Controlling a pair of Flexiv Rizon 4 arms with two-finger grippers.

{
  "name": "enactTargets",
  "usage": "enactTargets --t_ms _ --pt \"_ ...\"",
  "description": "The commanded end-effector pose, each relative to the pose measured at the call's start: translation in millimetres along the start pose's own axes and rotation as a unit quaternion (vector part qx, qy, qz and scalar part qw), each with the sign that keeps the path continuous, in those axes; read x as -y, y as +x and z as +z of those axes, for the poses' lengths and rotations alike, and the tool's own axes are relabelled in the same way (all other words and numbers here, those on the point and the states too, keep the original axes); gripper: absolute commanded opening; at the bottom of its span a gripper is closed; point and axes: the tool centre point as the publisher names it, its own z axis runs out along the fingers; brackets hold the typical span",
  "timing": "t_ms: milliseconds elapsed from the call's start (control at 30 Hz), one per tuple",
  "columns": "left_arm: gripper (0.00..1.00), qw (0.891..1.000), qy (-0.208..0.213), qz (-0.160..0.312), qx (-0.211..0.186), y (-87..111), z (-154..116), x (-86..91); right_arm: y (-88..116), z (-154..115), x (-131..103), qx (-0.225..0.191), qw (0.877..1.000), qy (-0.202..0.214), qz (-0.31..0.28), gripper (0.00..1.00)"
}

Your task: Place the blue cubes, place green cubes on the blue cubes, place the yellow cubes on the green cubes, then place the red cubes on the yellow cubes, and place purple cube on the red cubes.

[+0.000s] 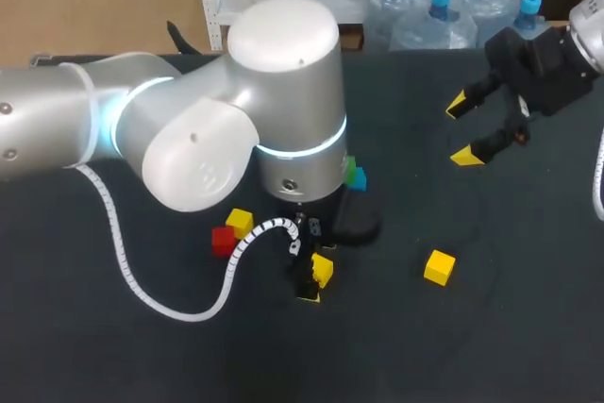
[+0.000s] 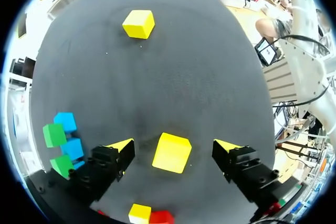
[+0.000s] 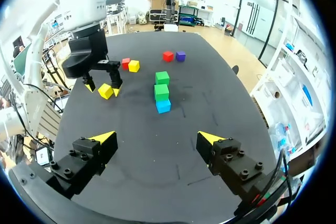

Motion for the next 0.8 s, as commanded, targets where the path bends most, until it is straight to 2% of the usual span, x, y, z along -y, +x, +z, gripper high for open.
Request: enactTargets --t_ms 33,267,300,367,400,800 --pt "1.0 1.0 0.004 0.005 -0.004 2.2 0.0 -2.3 0.4 0.4 0.0 0.001 1.0 0.0 -0.001 1.0" --pt "1.0 1.0 0.002 0.011 -0.012 4.6 -1.9 -3.7 0.4 0.4 0.0 0.001 1.0 0.0 -0.001 1.0" --pt "0.85 1.0 0.002 0.012 -0.012 4.7 -2.0 -3.8 0.4 0.4 0.0 0.001 1.0 0.0 -0.001 1.0" --pt "0.02 1.0 0.004 0.017 -0.012 4.1 -0.3 -3.4 0.4 0.4 0.0 0.001 1.0 0.0 -0.001 1.0" --pt "0.0 1.0 0.004 0.017 -0.011 4.1 0.8 -3.1 0.4 0.4 0.0 0.001 1.0 0.0 -0.001 1.0" --pt "0.0 1.0 0.009 0.016 -0.009 5.7 5.5 -2.0 0.4 0.4 0.0 0.001 1.0 0.0 -0.001 1.0"
